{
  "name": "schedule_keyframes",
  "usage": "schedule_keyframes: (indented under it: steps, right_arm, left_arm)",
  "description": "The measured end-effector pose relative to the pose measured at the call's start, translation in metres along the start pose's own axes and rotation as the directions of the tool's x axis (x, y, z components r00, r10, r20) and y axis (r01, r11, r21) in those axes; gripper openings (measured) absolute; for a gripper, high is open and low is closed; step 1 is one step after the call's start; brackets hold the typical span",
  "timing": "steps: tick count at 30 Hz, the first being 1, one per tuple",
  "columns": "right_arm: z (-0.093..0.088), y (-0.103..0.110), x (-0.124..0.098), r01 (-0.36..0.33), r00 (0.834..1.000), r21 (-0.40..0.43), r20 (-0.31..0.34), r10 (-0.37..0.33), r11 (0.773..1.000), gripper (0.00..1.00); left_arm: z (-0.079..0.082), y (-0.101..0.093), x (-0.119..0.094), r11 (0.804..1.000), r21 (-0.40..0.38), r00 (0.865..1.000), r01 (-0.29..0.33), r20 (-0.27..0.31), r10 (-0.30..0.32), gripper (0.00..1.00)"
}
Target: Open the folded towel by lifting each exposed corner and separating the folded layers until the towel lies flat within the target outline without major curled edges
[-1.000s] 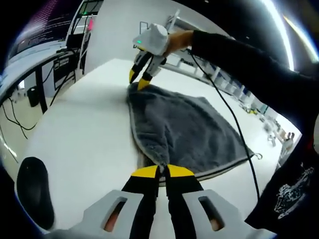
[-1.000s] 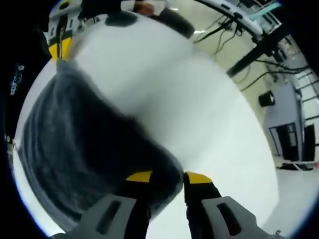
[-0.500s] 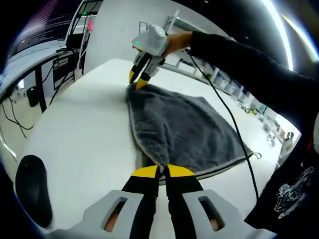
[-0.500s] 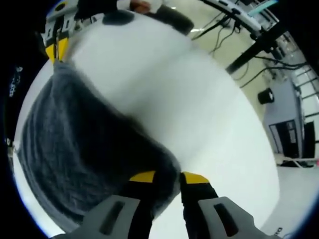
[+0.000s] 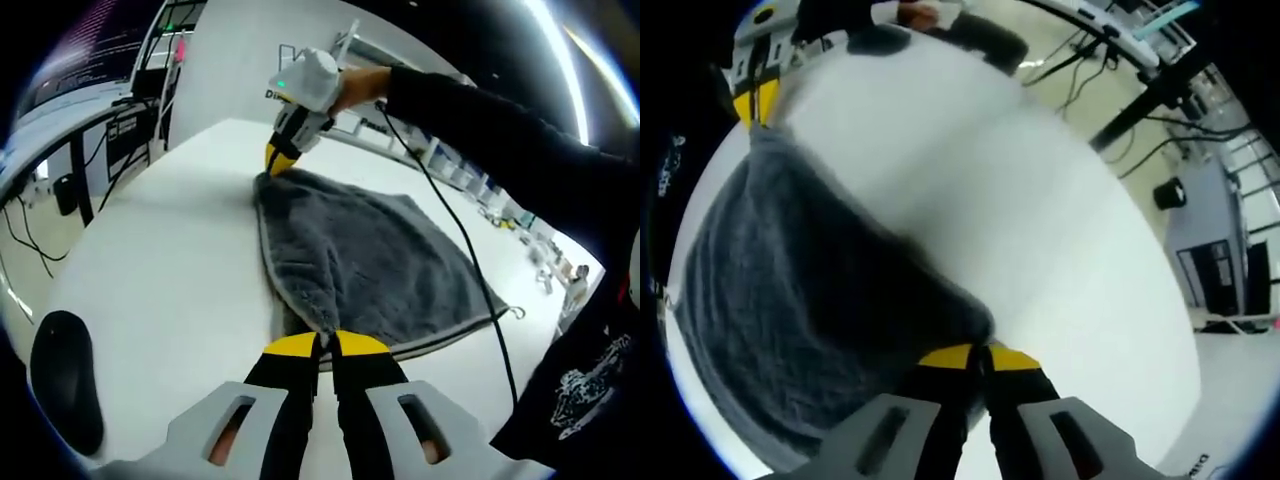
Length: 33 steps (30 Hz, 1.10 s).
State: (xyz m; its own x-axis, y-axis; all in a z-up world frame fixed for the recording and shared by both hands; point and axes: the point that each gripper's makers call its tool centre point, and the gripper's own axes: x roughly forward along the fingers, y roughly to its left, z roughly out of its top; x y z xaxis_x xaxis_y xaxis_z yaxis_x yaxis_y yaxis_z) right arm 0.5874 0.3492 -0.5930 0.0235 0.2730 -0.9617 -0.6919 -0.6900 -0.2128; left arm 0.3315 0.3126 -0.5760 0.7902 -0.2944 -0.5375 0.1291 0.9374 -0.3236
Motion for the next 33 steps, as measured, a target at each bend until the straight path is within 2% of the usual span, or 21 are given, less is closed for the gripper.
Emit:
schedule_keyframes:
  steps: [9,17,22,29,33]
  right_arm:
    - [0.000,0.001,-0.006,0.011,1.000,-0.006,0.015,-0.011,1.000,0.00]
    - [0.000,-0.003,-0.008,0.036,0.999,-0.015,0.016,-0.036,0.999,0.00]
    - [-0.002,-0.003,-0.008,0.043,0.999,-0.030,0.011,-0.043,0.999,0.00]
    - [0.002,-0.008,-0.014,0.100,0.995,-0.029,0.017,-0.099,0.995,0.00]
    - [0.002,-0.009,-0.020,0.160,0.987,-0.028,0.024,-0.160,0.987,0.00]
  left_arm:
    - [0.001,-0.002,-0.001,1.000,-0.006,1.000,0.010,-0.001,-0.010,0.02]
    - [0.007,-0.009,-0.001,1.000,0.004,0.999,0.016,0.030,-0.016,0.02]
    - [0.008,-0.005,-0.003,1.000,0.001,0.999,0.015,0.037,-0.016,0.02]
    - [0.012,-0.016,-0.004,0.999,-0.020,0.997,0.043,0.066,-0.041,0.01]
    - [0.014,-0.023,-0.004,0.998,-0.021,0.995,0.059,0.079,-0.057,0.01]
